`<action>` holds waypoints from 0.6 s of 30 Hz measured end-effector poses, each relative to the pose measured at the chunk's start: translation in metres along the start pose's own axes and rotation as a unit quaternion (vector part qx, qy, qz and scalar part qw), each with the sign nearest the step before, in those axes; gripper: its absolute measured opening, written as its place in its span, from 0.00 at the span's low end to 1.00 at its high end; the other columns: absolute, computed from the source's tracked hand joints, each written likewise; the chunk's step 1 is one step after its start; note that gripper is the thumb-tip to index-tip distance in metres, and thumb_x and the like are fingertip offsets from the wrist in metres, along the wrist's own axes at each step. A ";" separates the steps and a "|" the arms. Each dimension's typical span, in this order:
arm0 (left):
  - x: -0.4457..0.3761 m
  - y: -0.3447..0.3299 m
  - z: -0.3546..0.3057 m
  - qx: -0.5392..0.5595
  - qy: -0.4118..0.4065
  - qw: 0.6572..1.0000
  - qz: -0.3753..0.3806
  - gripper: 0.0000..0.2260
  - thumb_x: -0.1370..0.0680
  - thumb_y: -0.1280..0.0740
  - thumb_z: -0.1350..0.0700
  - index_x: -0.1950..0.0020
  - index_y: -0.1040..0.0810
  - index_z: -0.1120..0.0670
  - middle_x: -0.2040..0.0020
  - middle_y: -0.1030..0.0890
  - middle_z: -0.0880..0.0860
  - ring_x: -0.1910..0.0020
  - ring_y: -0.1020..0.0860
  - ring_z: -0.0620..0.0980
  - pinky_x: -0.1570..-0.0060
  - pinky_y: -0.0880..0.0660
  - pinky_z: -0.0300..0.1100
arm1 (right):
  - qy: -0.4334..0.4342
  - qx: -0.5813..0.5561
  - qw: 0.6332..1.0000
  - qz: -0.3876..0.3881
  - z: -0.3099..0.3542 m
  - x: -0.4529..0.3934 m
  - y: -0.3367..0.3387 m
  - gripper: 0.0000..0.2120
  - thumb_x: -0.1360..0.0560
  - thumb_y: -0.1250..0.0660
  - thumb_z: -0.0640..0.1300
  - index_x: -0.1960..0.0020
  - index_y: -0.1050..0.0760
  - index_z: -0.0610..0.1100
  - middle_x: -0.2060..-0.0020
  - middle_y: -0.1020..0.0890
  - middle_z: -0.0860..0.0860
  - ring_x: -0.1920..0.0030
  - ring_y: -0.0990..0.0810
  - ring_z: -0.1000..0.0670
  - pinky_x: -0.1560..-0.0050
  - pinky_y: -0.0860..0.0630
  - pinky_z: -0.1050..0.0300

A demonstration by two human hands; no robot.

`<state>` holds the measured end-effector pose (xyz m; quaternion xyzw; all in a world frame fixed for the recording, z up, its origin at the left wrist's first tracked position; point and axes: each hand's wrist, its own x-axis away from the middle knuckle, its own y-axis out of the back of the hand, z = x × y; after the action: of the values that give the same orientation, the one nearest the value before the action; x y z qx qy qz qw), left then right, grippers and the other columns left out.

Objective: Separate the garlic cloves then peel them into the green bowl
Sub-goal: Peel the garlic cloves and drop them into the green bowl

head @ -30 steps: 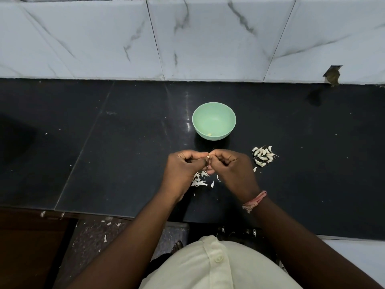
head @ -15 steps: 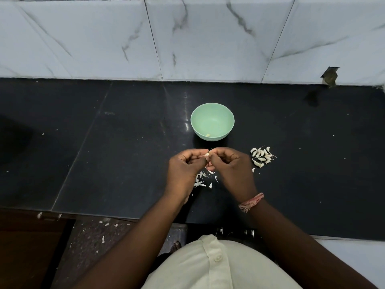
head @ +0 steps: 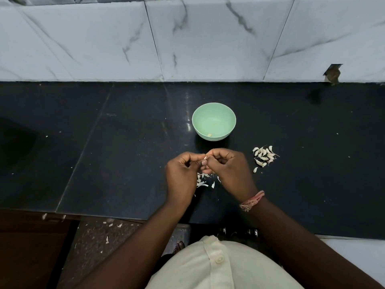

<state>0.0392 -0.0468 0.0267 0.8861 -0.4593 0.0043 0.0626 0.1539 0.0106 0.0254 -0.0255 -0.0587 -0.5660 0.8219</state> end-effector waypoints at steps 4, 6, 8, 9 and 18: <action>0.000 0.001 0.001 -0.006 -0.028 1.000 -0.010 0.07 0.26 0.27 0.68 0.54 0.13 0.57 0.59 0.13 0.49 0.57 0.15 0.47 0.55 0.19 0.40 | 0.016 0.015 1.000 -0.013 0.005 0.000 -0.002 0.06 0.24 0.32 0.30 0.58 0.18 0.35 0.65 0.15 0.41 0.64 0.14 0.48 0.57 0.15 0.54; 0.001 0.000 0.000 -0.007 -0.041 0.999 -0.015 0.08 0.25 0.28 0.69 0.54 0.13 0.57 0.57 0.13 0.49 0.55 0.15 0.46 0.52 0.19 0.40 | 0.031 0.034 0.999 -0.015 0.008 -0.001 -0.003 0.07 0.25 0.33 0.30 0.59 0.18 0.35 0.66 0.15 0.40 0.64 0.15 0.47 0.57 0.15 0.52; 0.000 0.001 0.000 -0.011 -0.051 0.998 -0.018 0.10 0.25 0.28 0.70 0.54 0.13 0.56 0.57 0.13 0.49 0.54 0.15 0.46 0.52 0.20 0.39 | 0.040 0.048 0.998 -0.012 0.010 -0.001 -0.003 0.08 0.25 0.34 0.31 0.60 0.18 0.36 0.67 0.16 0.40 0.64 0.14 0.45 0.58 0.16 0.53; -0.001 0.001 -0.001 -0.016 -0.057 0.998 -0.017 0.10 0.25 0.28 0.70 0.55 0.13 0.55 0.57 0.13 0.49 0.54 0.15 0.46 0.51 0.20 0.40 | 0.041 0.051 0.998 -0.011 0.011 -0.001 -0.002 0.09 0.25 0.34 0.31 0.61 0.18 0.36 0.67 0.16 0.40 0.64 0.14 0.44 0.59 0.16 0.53; -0.005 -0.002 -0.001 -0.068 -0.117 0.991 -0.010 0.11 0.27 0.29 0.72 0.57 0.13 0.57 0.59 0.14 0.48 0.56 0.15 0.45 0.53 0.20 0.38 | 0.048 0.055 0.997 -0.030 0.020 0.004 0.003 0.10 0.26 0.34 0.30 0.64 0.18 0.36 0.69 0.18 0.38 0.65 0.14 0.40 0.65 0.19 0.55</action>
<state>0.0384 -0.0417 0.0274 0.8786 -0.4540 -0.1314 0.0687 0.1564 0.0103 0.0454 0.0490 -0.0510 -0.5871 0.8064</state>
